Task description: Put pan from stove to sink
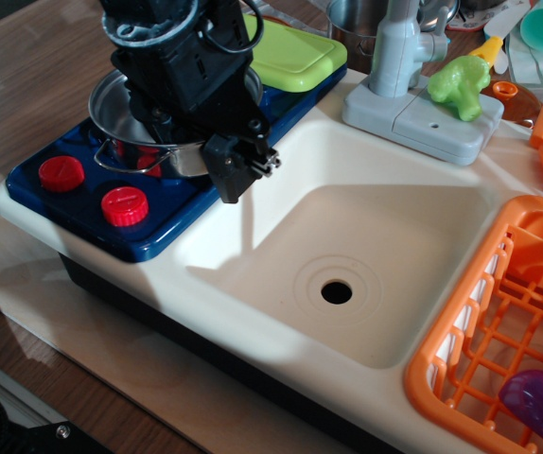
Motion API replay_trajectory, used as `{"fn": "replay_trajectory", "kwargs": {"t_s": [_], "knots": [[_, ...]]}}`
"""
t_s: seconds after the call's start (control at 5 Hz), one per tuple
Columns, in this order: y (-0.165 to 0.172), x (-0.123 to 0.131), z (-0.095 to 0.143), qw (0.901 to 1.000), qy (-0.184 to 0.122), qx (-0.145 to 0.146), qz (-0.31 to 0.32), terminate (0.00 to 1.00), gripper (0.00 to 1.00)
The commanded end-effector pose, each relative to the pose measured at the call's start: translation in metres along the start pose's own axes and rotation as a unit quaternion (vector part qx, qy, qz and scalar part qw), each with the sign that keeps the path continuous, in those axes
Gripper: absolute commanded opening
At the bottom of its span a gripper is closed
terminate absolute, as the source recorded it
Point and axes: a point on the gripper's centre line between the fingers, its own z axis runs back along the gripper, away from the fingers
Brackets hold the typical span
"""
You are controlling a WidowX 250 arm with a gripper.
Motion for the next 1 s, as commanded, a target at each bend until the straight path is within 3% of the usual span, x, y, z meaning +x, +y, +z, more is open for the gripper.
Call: {"fn": "replay_trajectory", "kwargs": {"t_s": [0.0,0.2,0.4,0.8], "knots": [[-0.002,0.006,0.006,1.0,0.001,0.004,0.004,0.0,0.0],[-0.016,0.012,0.02,0.9996,0.018,0.009,0.02,0.0,0.0],[-0.046,0.019,0.031,0.9995,-0.001,0.03,0.005,0.0,0.0],[-0.096,0.026,0.023,0.9993,-0.037,0.009,-0.004,0.0,0.0]]}}
